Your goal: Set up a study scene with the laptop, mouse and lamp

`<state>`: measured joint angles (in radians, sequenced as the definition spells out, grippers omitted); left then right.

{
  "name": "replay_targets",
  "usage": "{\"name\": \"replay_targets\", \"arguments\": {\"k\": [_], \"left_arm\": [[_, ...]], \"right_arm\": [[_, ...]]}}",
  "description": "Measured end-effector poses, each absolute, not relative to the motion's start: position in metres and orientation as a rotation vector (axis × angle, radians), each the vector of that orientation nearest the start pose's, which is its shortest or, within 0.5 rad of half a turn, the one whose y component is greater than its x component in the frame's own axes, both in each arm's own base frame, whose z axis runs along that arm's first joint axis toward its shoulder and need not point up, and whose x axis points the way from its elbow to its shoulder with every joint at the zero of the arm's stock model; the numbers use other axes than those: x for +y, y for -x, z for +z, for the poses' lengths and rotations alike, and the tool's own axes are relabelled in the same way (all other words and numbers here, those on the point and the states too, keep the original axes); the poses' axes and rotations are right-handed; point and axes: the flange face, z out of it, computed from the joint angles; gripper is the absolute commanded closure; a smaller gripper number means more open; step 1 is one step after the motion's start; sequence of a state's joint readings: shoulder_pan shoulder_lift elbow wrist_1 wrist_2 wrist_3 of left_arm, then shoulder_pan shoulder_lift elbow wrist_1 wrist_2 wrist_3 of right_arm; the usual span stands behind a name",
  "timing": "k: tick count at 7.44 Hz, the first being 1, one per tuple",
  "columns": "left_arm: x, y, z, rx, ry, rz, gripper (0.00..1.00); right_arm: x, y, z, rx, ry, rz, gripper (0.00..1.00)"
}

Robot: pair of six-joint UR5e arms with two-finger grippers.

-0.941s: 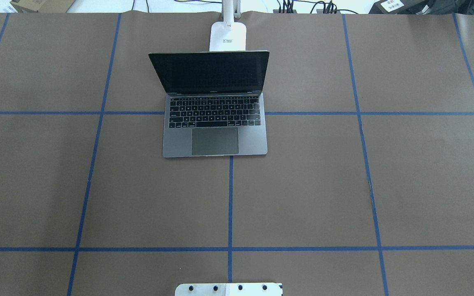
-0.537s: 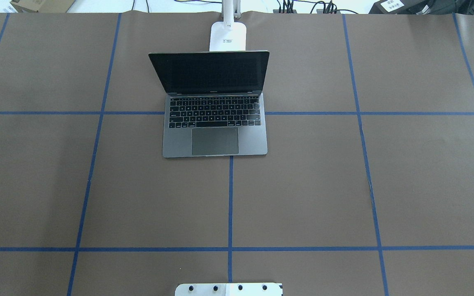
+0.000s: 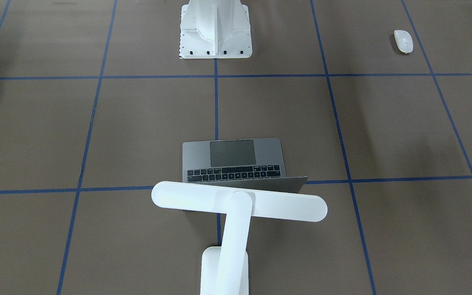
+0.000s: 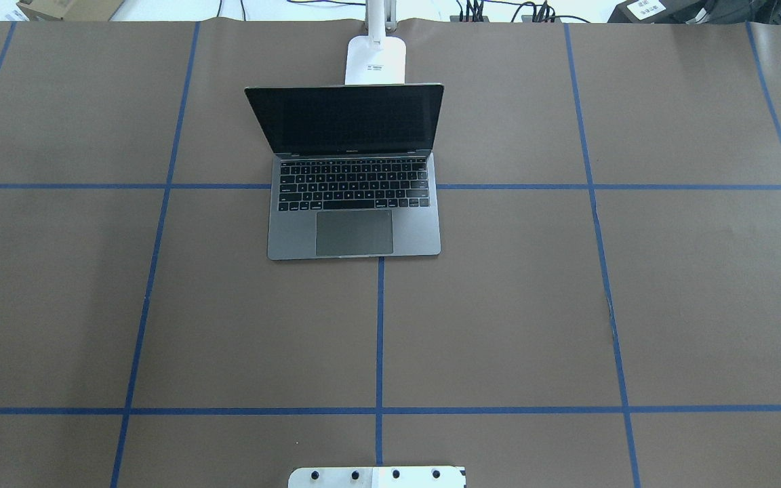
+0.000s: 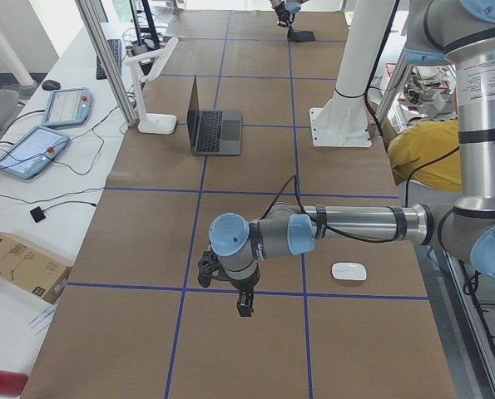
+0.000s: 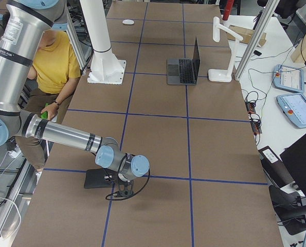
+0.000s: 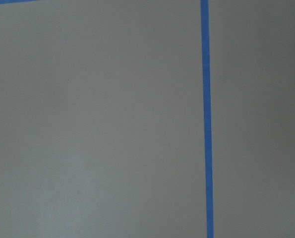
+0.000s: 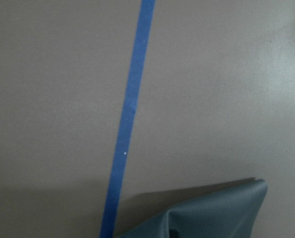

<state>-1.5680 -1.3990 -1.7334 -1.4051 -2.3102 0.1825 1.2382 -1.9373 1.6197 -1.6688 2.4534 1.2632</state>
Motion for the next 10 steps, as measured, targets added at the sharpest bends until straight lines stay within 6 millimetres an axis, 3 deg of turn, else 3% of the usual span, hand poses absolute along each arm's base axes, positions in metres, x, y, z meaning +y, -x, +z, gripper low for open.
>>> {"name": "replay_targets", "arguments": {"k": [2, 5, 7, 10], "left_arm": [[-0.405, 0.065, 0.675, 0.75, 0.101, 0.11, 0.0], [-0.405, 0.065, 0.679, 0.75, 0.11, 0.105, 0.0], [-0.405, 0.064, 0.68, 0.752, 0.113, 0.102, 0.0], [-0.407, 0.063, 0.68, 0.762, 0.115, 0.099, 0.0]], "right_arm": [[-0.326, 0.055, 0.739, -0.432, 0.913, 1.039, 1.0], [-0.41, 0.086, 0.665, -0.545, 0.853, 1.072, 1.0], [-0.466, 0.112, 0.604, -0.601, 0.814, 1.101, 1.0], [-0.532, 0.207, 0.48, -0.61, 0.83, 1.202, 1.0]]}}
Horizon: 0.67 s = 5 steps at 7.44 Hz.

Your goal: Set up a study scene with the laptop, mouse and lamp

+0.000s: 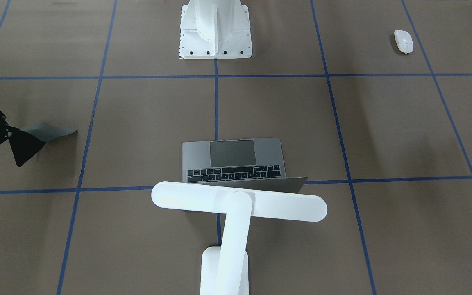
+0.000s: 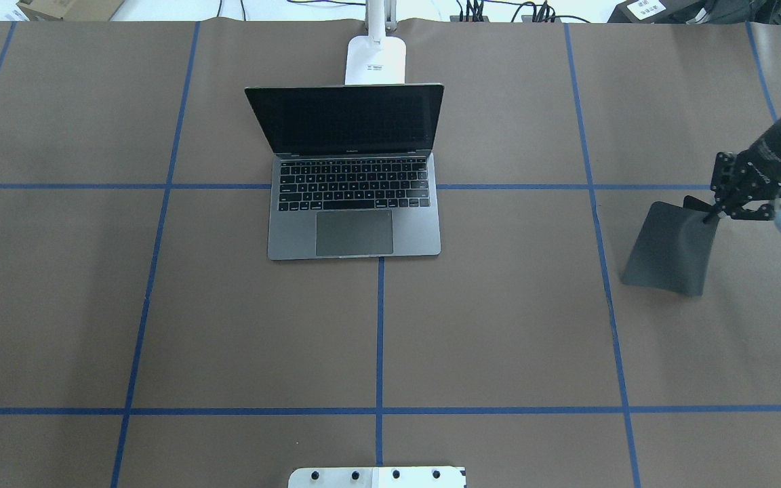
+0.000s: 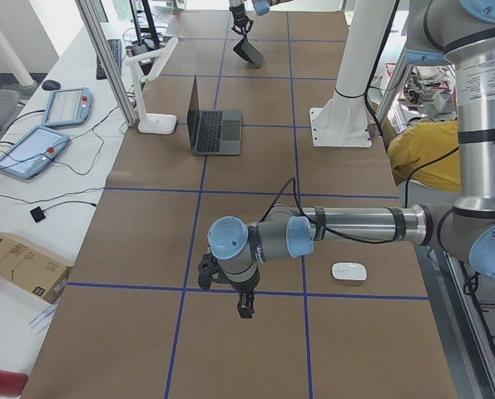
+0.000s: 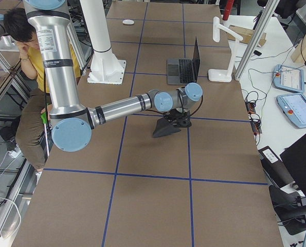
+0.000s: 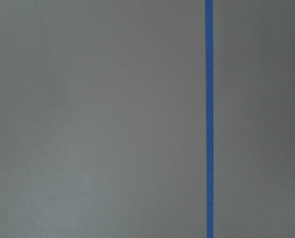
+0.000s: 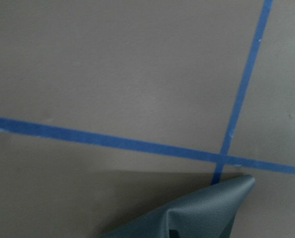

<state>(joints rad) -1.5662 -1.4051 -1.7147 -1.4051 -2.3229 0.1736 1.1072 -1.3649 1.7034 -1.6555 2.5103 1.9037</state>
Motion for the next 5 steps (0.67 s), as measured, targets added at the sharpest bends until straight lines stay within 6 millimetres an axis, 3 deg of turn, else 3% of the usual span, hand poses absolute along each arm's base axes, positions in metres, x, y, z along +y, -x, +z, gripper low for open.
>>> {"name": "replay_targets", "arguments": {"k": [2, 3, 5], "left_arm": [[-0.409, 0.063, 0.68, 0.763, 0.113, 0.099, 0.0], [-0.409, 0.063, 0.68, 0.763, 0.113, 0.099, 0.0], [-0.41, 0.063, 0.679, 0.763, 0.112, 0.1, 0.0]], "right_arm": [[-0.544, 0.28, 0.411, -0.584, 0.805, 1.254, 1.0], [-0.543, 0.309, 0.387, -0.58, 0.788, 1.261, 1.0], [-0.543, 0.349, 0.367, -0.61, 0.759, 1.228, 1.0]]}}
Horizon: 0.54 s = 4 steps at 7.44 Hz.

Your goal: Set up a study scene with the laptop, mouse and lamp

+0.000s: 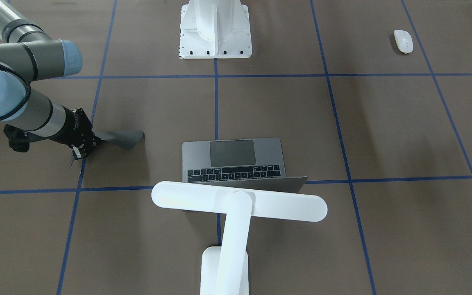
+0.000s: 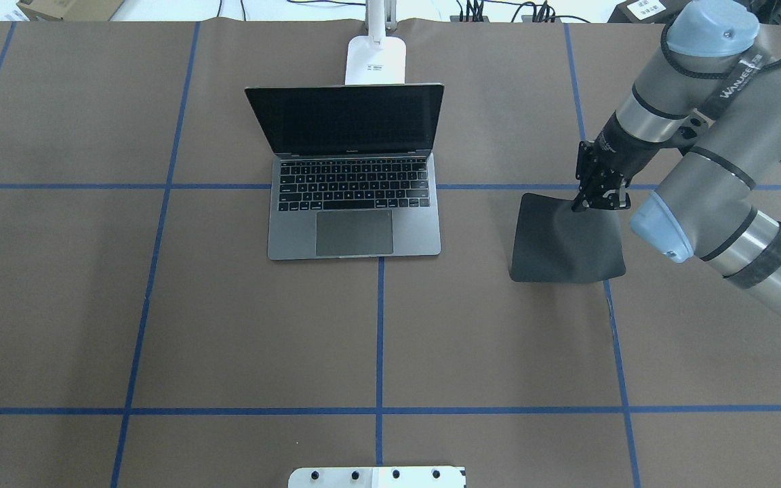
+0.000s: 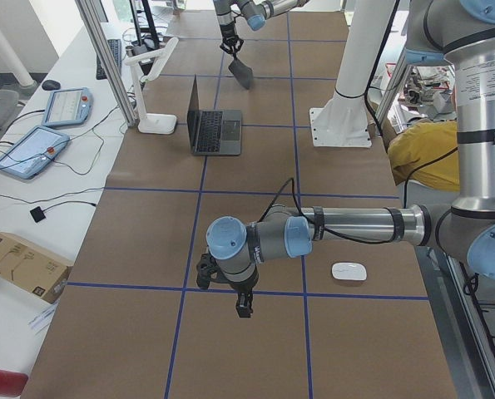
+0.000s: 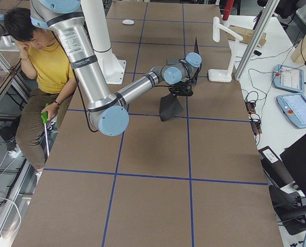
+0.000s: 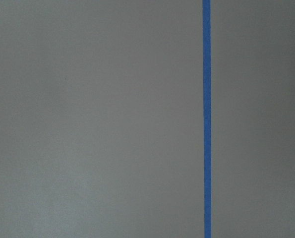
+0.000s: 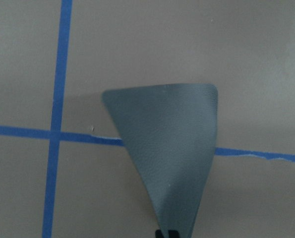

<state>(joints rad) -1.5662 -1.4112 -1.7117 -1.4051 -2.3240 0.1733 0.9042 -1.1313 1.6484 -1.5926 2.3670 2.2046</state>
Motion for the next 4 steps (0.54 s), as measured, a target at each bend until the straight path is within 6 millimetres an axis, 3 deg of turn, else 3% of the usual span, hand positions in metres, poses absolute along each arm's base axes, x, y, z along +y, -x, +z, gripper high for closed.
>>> {"name": "replay_targets", "arguments": {"k": [2, 4], "left_arm": [[-0.41, 0.063, 0.678, 0.764, 0.108, 0.101, 0.0], [-0.411, 0.063, 0.675, 0.764, 0.103, 0.103, 0.0]], "right_arm": [[-0.559, 0.373, 0.371, -0.643, 0.739, 1.214, 1.0], [-0.573, 0.388, 0.355, -0.659, 0.731, 1.295, 1.0]]}}
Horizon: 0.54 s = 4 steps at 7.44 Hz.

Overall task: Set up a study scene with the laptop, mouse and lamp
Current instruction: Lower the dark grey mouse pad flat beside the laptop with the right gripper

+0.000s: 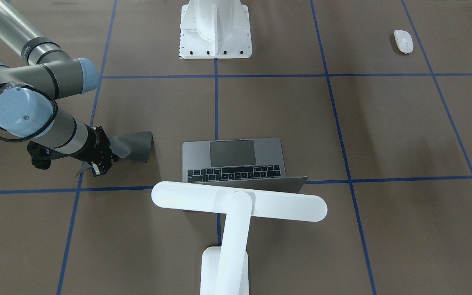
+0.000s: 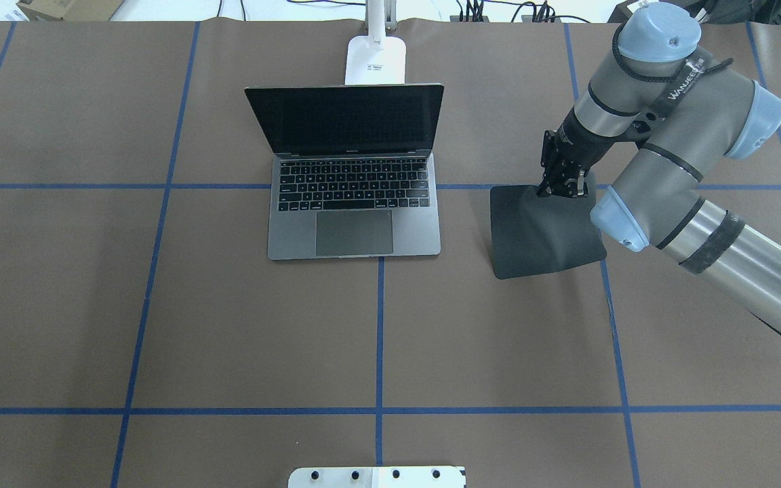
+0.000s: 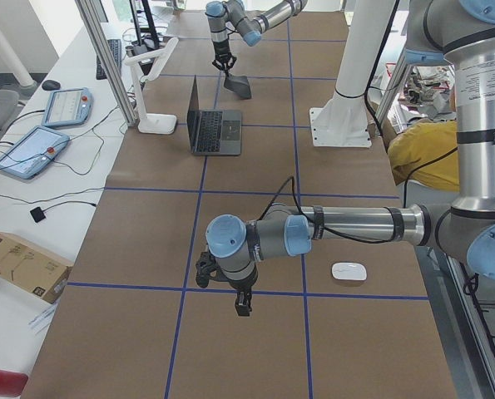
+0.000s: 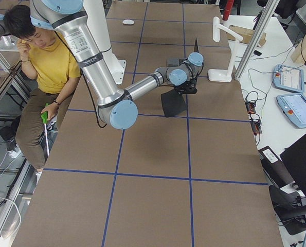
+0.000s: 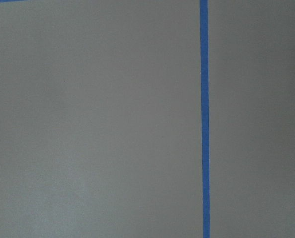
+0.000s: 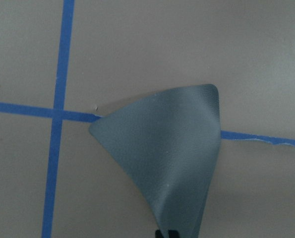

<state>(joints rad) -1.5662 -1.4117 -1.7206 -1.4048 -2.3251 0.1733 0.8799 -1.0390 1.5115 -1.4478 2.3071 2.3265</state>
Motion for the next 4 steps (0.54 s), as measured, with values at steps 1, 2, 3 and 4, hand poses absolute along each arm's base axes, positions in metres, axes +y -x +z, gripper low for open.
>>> {"name": "replay_targets", "arguments": {"k": [1, 2, 3, 4], "left_arm": [[-0.411, 0.063, 0.673, 0.764, 0.101, 0.104, 0.0], [-0.412, 0.063, 0.673, 0.764, 0.099, 0.105, 0.0], [-0.412, 0.063, 0.672, 0.764, 0.098, 0.105, 0.0], [-0.412, 0.063, 0.672, 0.764, 0.097, 0.105, 0.0]], "right_arm": [[-0.576, 0.398, 0.346, -0.665, 0.736, 1.345, 1.0], [-0.58, 0.415, 0.337, -0.67, 0.738, 1.396, 1.0], [-0.582, 0.436, 0.329, -0.675, 0.739, 1.444, 1.0], [-0.582, 0.452, 0.322, -0.676, 0.747, 1.489, 1.0]]}}
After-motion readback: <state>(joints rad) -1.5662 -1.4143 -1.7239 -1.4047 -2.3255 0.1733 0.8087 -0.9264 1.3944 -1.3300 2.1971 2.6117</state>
